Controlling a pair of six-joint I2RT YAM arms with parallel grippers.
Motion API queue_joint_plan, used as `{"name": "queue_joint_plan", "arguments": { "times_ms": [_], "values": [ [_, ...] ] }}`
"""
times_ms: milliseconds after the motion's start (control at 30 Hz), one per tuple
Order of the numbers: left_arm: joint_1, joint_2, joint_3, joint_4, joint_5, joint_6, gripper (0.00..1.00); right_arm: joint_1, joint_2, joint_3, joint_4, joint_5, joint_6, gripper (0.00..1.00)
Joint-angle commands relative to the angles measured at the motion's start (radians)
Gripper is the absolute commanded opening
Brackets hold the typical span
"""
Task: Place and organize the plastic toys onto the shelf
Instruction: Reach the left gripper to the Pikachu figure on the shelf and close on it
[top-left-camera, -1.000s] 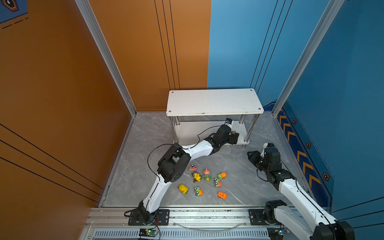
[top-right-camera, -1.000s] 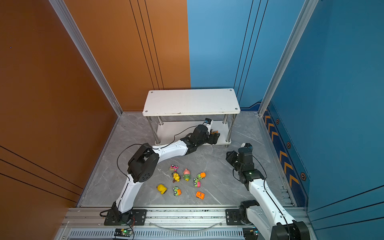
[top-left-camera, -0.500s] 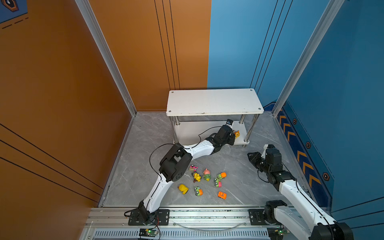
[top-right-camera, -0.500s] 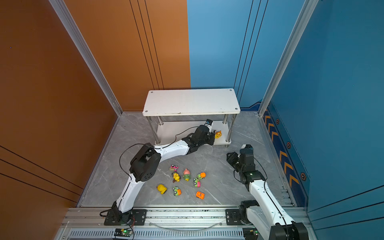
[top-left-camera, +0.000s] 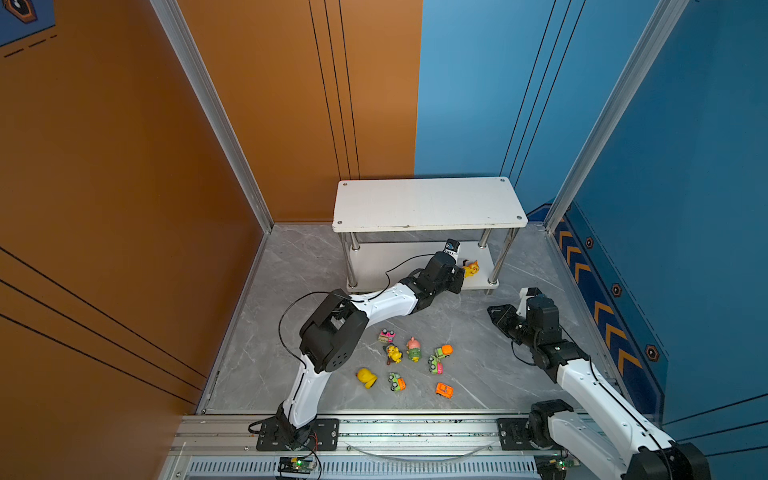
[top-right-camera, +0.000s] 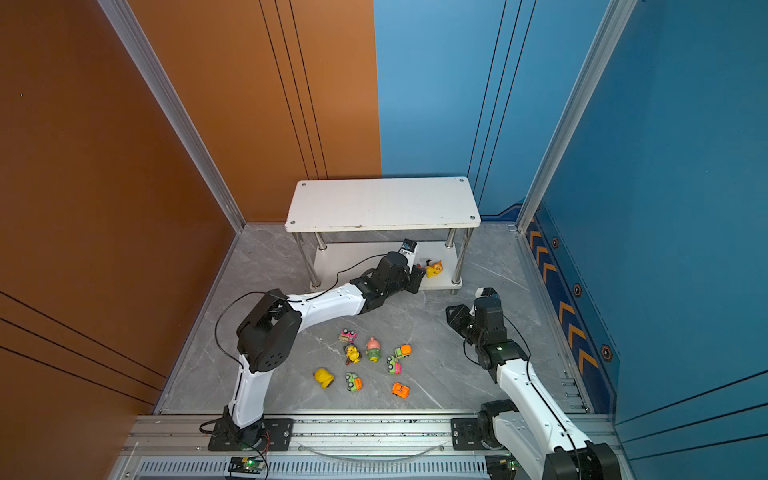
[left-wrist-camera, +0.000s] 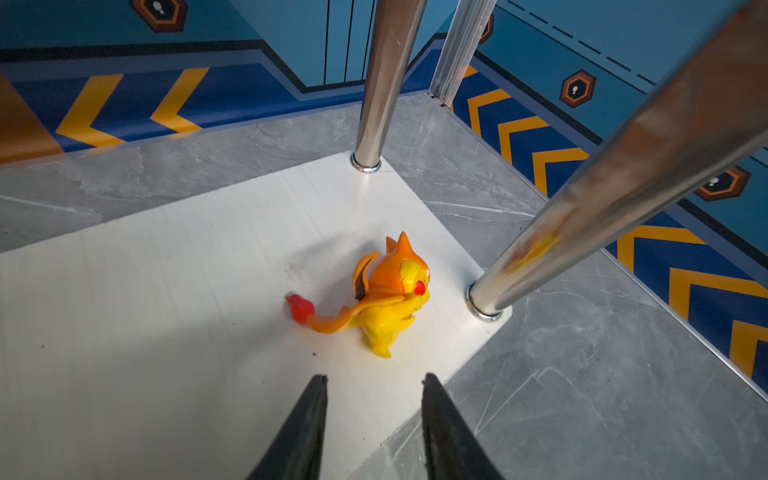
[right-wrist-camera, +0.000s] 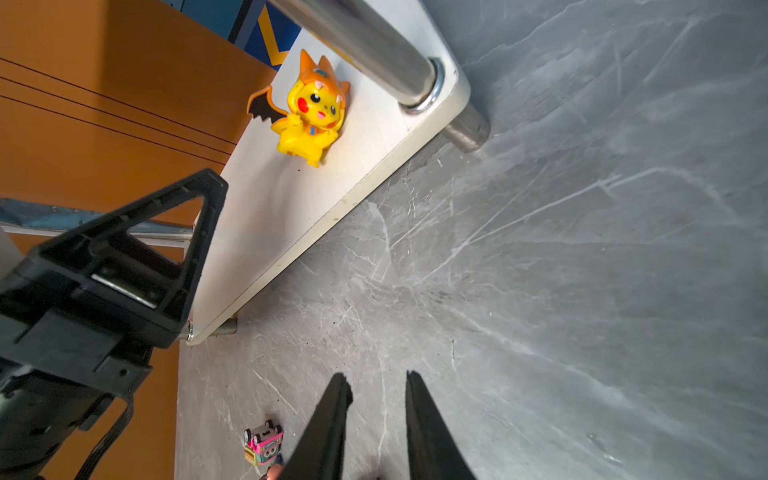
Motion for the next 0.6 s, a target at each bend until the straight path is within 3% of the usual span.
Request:
{"name": "queue_joint_plan", "arguments": {
  "times_ms": [0, 233, 567],
  "values": [
    [0.015, 0.053, 0.075, 0.006, 0.048, -0.001, 0.51, 0.004, -0.004, 0.028, -0.025, 0.010, -0.009, 0.28],
    [0.026, 0.147, 0.186, 0.017, 0.069, -0.008, 0.54, -0.004, 0.022, 0.042, -0.032, 0.018, -0.035, 0.28],
    [0.034, 0.250, 0.291, 0.016, 0.074, -0.018, 0.39, -0.010, 0.073, 0.054, -0.020, 0.001, -0.045, 0.28]
  ]
}}
